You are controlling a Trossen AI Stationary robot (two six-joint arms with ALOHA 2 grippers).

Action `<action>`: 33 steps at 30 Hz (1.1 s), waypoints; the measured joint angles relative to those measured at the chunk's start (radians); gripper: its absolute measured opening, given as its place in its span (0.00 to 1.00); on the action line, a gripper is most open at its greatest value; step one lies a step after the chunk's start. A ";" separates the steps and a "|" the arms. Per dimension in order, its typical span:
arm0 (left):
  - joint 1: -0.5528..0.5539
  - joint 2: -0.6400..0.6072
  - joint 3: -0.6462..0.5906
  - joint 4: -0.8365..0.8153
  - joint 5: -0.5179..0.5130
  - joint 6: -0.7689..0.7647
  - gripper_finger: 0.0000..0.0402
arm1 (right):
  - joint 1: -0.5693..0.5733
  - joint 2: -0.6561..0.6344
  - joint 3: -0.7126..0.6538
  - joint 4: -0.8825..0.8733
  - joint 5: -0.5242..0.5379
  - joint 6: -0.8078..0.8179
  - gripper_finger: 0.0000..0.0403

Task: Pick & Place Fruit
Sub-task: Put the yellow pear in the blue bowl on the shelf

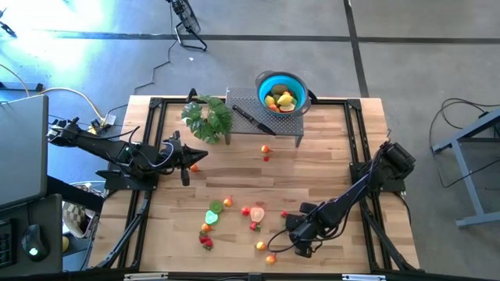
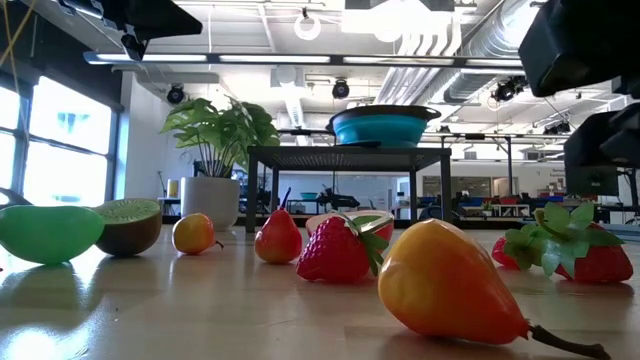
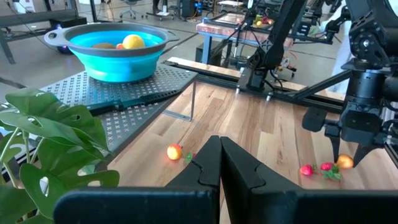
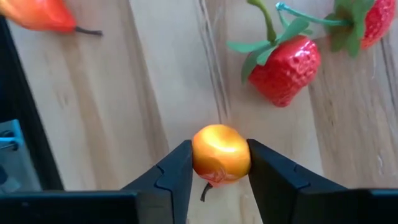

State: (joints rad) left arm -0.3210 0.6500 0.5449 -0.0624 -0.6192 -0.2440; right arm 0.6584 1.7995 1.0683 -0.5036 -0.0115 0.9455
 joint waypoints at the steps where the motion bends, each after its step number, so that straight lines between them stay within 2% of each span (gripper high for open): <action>1: 0.000 0.000 0.000 0.000 0.000 0.000 0.00 | -0.001 -0.004 0.000 0.000 -0.009 0.002 0.32; 20: 0.000 0.000 0.000 0.000 -0.001 0.000 0.00 | -0.013 -0.119 0.000 0.024 -0.010 0.107 0.31; 33: 0.000 0.000 0.000 0.000 -0.005 0.000 0.00 | -0.047 -0.218 0.000 0.120 0.120 0.158 0.31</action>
State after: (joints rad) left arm -0.3210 0.6500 0.5451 -0.0620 -0.6239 -0.2440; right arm 0.6119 1.5818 1.0687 -0.3836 0.1083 1.1032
